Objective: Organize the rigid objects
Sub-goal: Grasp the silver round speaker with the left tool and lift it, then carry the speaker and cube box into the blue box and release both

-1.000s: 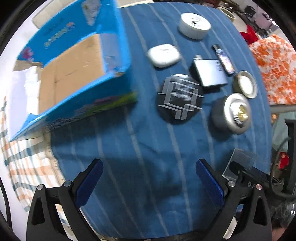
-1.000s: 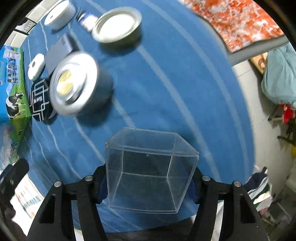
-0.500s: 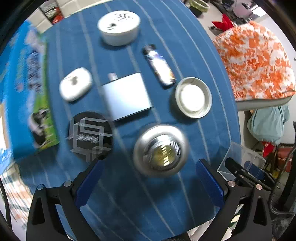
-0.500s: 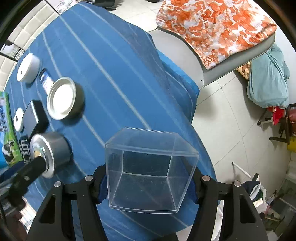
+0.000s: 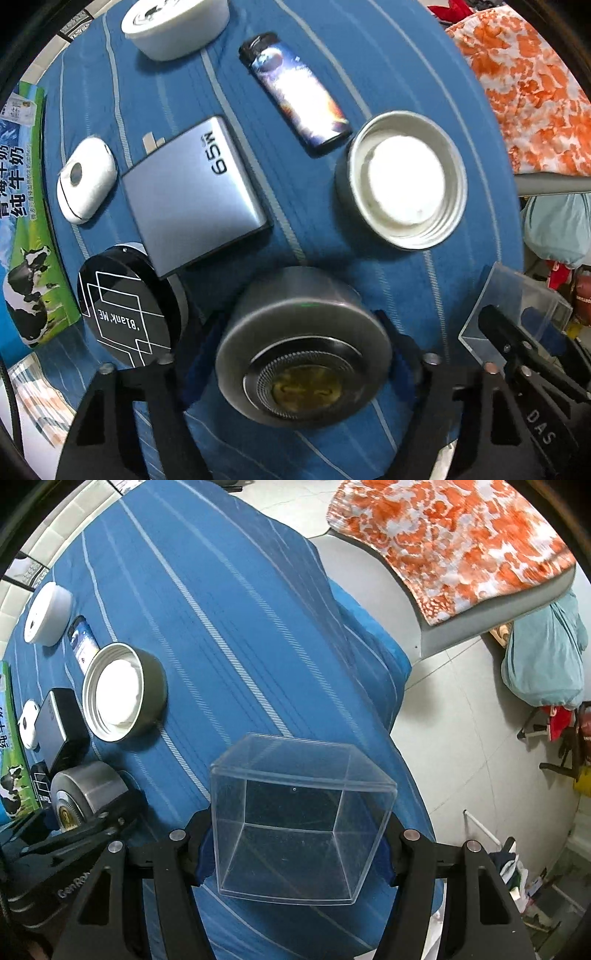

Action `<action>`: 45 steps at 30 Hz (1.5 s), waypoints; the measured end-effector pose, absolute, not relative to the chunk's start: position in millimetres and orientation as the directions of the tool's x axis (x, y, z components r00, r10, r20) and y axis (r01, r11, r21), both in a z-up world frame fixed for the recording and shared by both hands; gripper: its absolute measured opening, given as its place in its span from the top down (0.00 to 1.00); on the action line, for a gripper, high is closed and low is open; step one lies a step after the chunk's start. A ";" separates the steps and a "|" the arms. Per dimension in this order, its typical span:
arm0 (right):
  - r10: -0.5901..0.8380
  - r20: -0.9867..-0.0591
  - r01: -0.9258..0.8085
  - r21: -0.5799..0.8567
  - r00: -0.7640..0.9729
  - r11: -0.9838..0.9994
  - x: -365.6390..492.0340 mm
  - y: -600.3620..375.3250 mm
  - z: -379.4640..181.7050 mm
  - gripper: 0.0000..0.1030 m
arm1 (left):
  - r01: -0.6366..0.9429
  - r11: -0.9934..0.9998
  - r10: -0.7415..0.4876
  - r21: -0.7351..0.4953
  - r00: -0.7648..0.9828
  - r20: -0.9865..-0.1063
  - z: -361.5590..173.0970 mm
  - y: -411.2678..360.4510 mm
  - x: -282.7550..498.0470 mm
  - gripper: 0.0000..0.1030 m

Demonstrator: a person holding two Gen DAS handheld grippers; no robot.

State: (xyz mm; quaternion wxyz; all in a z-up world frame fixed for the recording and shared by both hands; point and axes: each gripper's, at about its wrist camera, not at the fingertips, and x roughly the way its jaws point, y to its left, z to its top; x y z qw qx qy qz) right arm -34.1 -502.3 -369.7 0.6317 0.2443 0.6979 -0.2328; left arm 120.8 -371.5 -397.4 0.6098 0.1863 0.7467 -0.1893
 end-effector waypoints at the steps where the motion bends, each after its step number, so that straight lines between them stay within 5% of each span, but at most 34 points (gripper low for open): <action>1: 0.050 -0.995 0.631 -0.014 -0.084 0.775 -32.9 -500.8 -371.0 0.34 | 0.508 0.860 0.046 -0.058 -0.190 -0.981 -399.4 -371.9 120.7 0.29; 28: -0.020 -0.998 0.576 -0.050 -0.059 0.816 -25.1 -489.7 -359.5 0.34 | 0.521 0.854 0.023 -0.007 -0.051 -0.998 -384.7 -349.3 74.5 0.33; 45: -0.037 -0.998 0.445 -0.007 0.058 0.896 -11.7 -436.2 -298.5 0.34 | 0.451 0.890 -0.109 -0.061 0.080 -0.991 -293.2 -276.1 57.5 0.33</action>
